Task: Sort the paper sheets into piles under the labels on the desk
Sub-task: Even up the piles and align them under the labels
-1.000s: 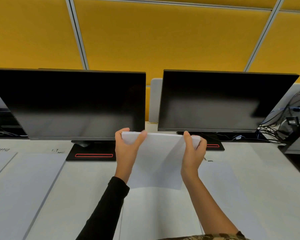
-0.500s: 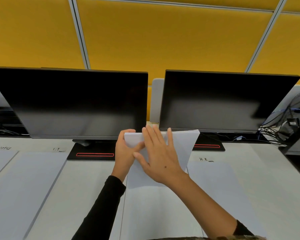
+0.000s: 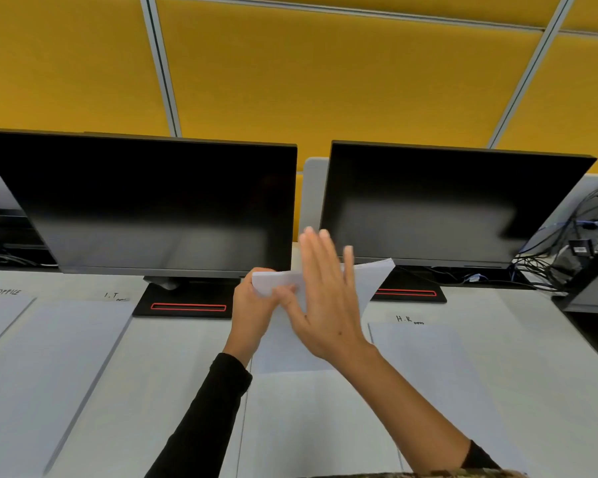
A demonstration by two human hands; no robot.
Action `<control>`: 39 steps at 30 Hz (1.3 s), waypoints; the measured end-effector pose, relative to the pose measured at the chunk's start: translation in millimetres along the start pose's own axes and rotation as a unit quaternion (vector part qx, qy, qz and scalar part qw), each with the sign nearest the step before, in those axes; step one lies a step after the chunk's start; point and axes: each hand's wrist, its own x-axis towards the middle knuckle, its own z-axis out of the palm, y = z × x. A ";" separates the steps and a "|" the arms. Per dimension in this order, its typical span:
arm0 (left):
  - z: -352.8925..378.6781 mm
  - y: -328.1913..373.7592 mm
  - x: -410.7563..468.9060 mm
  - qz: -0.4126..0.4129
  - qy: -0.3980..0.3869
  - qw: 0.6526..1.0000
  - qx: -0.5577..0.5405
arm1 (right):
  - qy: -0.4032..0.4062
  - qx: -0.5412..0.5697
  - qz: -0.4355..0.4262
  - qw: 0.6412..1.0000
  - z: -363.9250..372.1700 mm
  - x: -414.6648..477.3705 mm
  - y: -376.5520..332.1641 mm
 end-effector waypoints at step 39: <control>-12.6 -15.2 -9.2 -0.037 -0.035 0.997 -0.062 | 0.110 0.513 0.354 0.774 24.1 -45.4 84.2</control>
